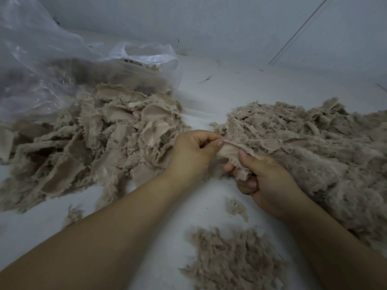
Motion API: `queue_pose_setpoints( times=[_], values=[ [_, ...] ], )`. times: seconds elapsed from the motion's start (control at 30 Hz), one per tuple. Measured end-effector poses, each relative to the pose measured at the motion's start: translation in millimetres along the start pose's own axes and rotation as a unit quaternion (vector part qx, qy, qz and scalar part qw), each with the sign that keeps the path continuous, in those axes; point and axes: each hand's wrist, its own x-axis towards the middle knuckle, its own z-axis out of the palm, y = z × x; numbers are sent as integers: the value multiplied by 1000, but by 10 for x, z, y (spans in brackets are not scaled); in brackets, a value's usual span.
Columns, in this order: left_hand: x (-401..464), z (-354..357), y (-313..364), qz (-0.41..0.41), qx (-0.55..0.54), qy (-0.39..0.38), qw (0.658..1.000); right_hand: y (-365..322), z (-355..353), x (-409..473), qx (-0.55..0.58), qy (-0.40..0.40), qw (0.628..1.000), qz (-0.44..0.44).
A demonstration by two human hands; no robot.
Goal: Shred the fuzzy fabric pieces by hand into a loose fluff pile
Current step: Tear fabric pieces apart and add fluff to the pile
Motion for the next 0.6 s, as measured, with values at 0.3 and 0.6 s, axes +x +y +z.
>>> queue_pose_setpoints(
  times=[0.3, 0.6],
  values=[
    [-33, -10, 48, 115, 105, -4, 988, -13, -33, 22, 49, 19, 998, 27],
    [-136, 115, -5, 201, 279, -103, 933, 23, -17, 27, 36, 30, 999, 23]
  ],
)
